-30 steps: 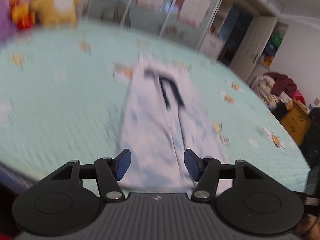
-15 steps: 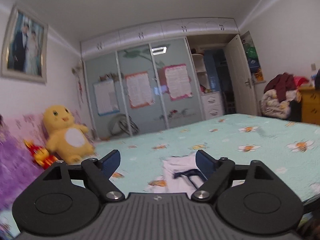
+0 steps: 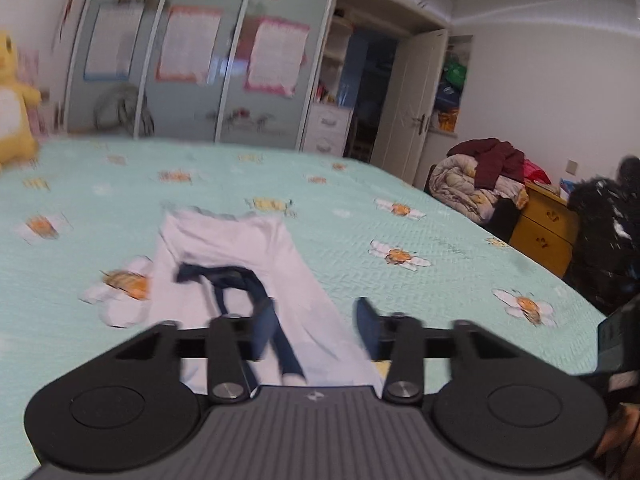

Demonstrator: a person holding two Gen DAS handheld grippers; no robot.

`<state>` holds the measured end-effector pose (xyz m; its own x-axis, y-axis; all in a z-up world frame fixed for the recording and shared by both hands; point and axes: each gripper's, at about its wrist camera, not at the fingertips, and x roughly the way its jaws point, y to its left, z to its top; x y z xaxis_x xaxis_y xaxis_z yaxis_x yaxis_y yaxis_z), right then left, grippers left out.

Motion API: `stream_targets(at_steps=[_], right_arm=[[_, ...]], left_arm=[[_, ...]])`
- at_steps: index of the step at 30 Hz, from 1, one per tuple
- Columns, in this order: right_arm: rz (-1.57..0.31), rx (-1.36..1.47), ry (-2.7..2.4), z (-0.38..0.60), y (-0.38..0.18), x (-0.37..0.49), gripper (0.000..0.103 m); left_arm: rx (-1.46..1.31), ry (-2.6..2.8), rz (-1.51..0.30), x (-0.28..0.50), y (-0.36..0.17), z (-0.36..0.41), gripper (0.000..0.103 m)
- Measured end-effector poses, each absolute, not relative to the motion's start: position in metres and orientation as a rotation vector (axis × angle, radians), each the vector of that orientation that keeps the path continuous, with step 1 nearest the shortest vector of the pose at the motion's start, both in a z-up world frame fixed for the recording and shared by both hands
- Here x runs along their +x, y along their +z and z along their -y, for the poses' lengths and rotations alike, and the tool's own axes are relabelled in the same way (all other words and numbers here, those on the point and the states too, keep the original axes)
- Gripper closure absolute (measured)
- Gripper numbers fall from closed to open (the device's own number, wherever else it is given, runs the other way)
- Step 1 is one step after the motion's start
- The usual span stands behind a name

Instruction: Fold clothes

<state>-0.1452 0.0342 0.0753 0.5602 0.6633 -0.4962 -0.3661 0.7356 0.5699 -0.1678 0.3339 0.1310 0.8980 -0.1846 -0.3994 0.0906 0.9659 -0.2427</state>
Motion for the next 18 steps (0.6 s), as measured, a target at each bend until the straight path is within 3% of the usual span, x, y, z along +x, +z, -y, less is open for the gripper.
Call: stream_targets(at_steps=[4,9,16,18], right_arm=[[-0.742,0.446,0.616,-0.059,0.076,-0.054,0.092],[-0.680,0.656,0.589,-0.098,0.065,0.055,0.090],[-0.591,0.891,0.515,-0.155,0.027,0.175,0.089],[-0.549,0.880,0.477,-0.165,0.019,0.196,0.089]], left_arm=[[-0.346,-0.086,-0.431,-0.094,0.103,-0.352,0.074],[-0.469,0.076,-0.423,-0.015,0.088,-0.412,0.074],[-0.359,0.011,-0.473,0.080,0.089,-0.438,0.073],[-0.313,-0.037,-0.496,0.107,0.087,-0.431,0.068]])
